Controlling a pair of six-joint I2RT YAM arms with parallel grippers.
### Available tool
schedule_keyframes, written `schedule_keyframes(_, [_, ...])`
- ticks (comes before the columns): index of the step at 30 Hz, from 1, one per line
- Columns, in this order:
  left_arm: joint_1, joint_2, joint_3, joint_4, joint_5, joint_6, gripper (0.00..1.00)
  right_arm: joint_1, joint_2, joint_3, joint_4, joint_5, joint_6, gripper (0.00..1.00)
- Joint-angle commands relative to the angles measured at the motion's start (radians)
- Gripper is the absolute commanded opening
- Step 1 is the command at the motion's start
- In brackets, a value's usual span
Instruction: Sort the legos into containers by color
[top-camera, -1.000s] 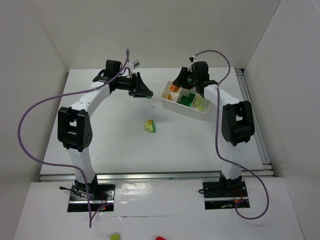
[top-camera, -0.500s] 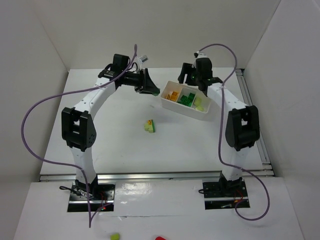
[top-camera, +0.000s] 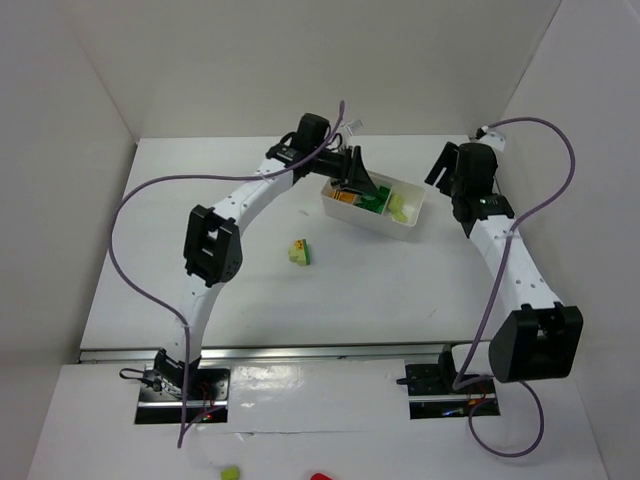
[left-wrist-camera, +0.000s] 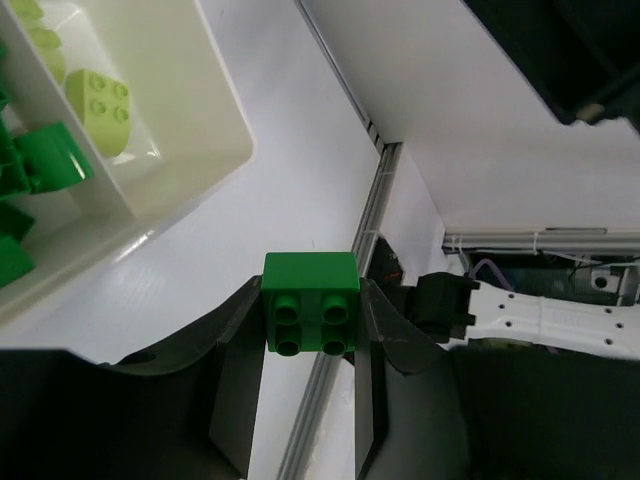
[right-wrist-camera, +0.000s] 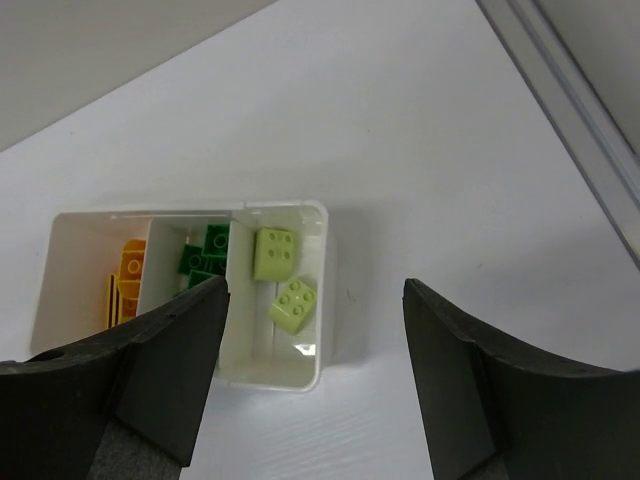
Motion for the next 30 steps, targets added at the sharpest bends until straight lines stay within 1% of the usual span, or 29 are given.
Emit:
schedule_keyframes(1, [-0.015,0.073,0.057,0.162,0.006,-0.133,0.0,0.004,-0.1,-0.031,-0.039,0.072,0.038,0.77])
schedule_keyframes(4, [-0.024,0.134,0.137,0.194,-0.009,-0.17,0.0,-0.005,-0.141,-0.032,-0.073,0.105,0.029,0.79])
schedule_keyframes(6, [-0.033,0.185,0.159,0.232,0.001,-0.205,0.0,-0.005,-0.155,-0.032,-0.102,0.121,0.019,0.79])
schedule_keyframes(7, [-0.034,0.197,0.159,0.295,0.011,-0.248,0.0,-0.005,-0.169,-0.032,-0.102,0.133,0.019,0.79])
schedule_keyframes(10, [-0.055,0.245,0.173,0.398,0.021,-0.323,0.0,-0.014,-0.192,-0.041,-0.124,0.133,0.019,0.79])
schedule_keyframes(12, [-0.066,0.269,0.182,0.407,0.009,-0.336,0.0,-0.014,-0.192,-0.05,-0.135,0.133,0.028,0.79])
schedule_keyframes(15, [-0.066,0.291,0.206,0.423,-0.044,-0.348,0.0,-0.014,-0.203,-0.05,-0.155,0.115,0.038,0.79])
schedule_keyframes(16, [-0.066,0.291,0.217,0.408,-0.089,-0.338,0.0,-0.014,-0.214,-0.05,-0.155,0.106,0.038,0.79])
schedule_keyframes(18, [-0.066,0.291,0.217,0.36,-0.132,-0.327,0.0,-0.014,-0.214,-0.059,-0.155,0.105,0.047,0.79])
schedule_keyframes(19, [-0.066,0.291,0.217,0.36,-0.147,-0.327,0.01,-0.014,-0.214,-0.059,-0.155,0.105,0.047,0.8])
schedule_keyframes(20, [-0.066,0.291,0.217,0.348,-0.161,-0.327,0.06,-0.014,-0.214,-0.059,-0.155,0.105,0.047,0.8])
schedule_keyframes(21, [-0.057,0.28,0.205,0.339,-0.161,-0.327,0.09,-0.014,-0.214,-0.059,-0.155,0.105,0.047,0.8])
schedule_keyframes(22, [-0.057,0.28,0.205,0.326,-0.182,-0.316,0.09,-0.014,-0.214,-0.059,-0.155,0.096,0.047,0.8])
schedule_keyframes(24, [-0.047,0.248,0.161,0.326,-0.192,-0.316,0.17,-0.014,-0.214,-0.059,-0.155,0.096,0.047,0.8])
schedule_keyframes(26, [-0.038,0.248,0.151,0.326,-0.222,-0.307,0.23,-0.014,-0.205,-0.059,-0.155,0.086,0.047,0.8])
schedule_keyframes(27, [-0.038,0.248,0.151,0.311,-0.232,-0.307,0.21,-0.014,-0.204,-0.059,-0.155,0.086,0.047,0.8])
schedule_keyframes(30, [-0.029,0.248,0.151,0.311,-0.258,-0.307,0.21,-0.014,-0.204,-0.05,-0.155,0.067,0.047,0.8])
